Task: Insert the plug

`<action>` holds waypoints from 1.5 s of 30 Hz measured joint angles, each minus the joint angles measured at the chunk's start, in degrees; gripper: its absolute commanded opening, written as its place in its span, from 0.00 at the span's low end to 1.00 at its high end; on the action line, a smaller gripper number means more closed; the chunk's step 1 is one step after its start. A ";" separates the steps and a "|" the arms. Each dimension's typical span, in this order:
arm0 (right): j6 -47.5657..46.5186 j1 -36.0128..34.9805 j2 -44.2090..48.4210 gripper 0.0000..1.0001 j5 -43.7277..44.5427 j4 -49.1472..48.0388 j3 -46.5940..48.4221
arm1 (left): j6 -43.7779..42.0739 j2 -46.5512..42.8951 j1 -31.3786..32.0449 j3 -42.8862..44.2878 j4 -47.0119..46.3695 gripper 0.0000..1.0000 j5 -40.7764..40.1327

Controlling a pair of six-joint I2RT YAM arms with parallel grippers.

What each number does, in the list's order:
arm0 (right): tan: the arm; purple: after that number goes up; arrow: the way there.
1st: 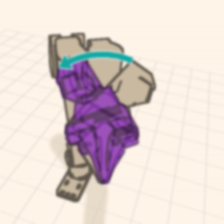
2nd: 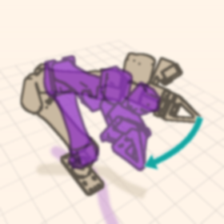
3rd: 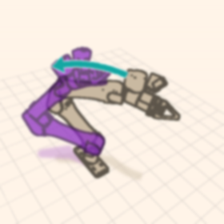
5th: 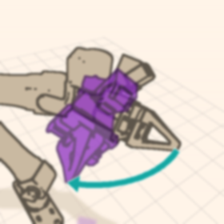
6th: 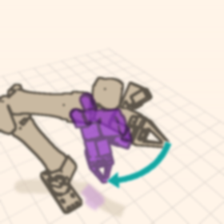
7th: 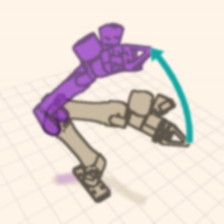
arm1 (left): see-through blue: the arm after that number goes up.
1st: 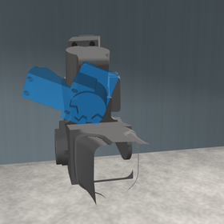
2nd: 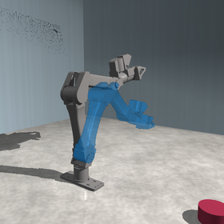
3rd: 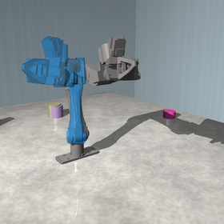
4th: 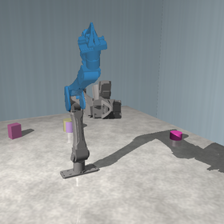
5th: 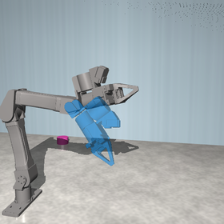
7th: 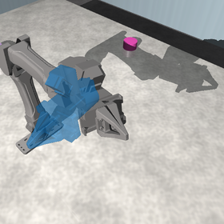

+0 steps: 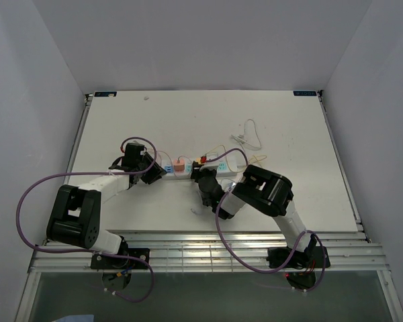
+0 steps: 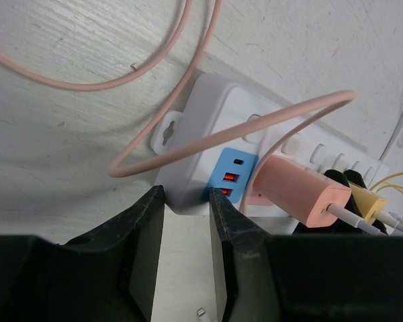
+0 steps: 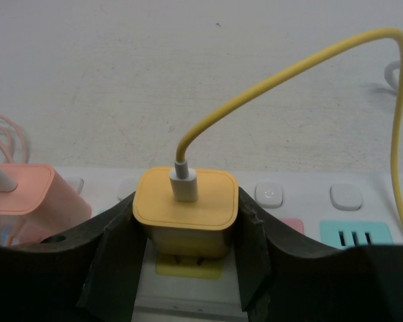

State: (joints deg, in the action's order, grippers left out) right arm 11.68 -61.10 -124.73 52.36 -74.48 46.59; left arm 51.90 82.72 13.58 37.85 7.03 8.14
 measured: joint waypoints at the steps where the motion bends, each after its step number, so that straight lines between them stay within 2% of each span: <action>1: -0.46 -0.07 -0.04 0.08 0.02 -0.09 0.04 | 0.04 -0.02 0.00 -0.02 0.00 0.41 -0.02; 22: -2.64 -1.22 0.98 0.08 2.78 4.20 1.31 | 0.42 -0.92 0.02 -0.85 -0.17 0.41 -0.07; 26: -1.60 -1.44 3.26 0.08 2.49 8.66 1.36 | 0.31 -1.33 0.04 -0.85 0.59 0.44 -0.09; 33: 1.14 -2.54 6.73 0.15 2.43 16.94 1.62 | -0.07 -3.17 0.44 -0.85 3.39 0.49 -0.07; 39: 4.81 -2.71 8.70 0.18 2.84 27.10 4.57 | -0.44 -5.29 0.46 -0.20 4.94 0.53 -0.39; 45: 6.82 -3.74 10.27 0.26 1.36 31.08 4.70 | -0.13 -7.58 1.33 1.55 3.63 0.54 1.62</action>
State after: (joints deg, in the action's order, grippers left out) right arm 18.50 -64.84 -114.45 53.71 -43.40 51.29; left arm 51.77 75.13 14.92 39.40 10.66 9.76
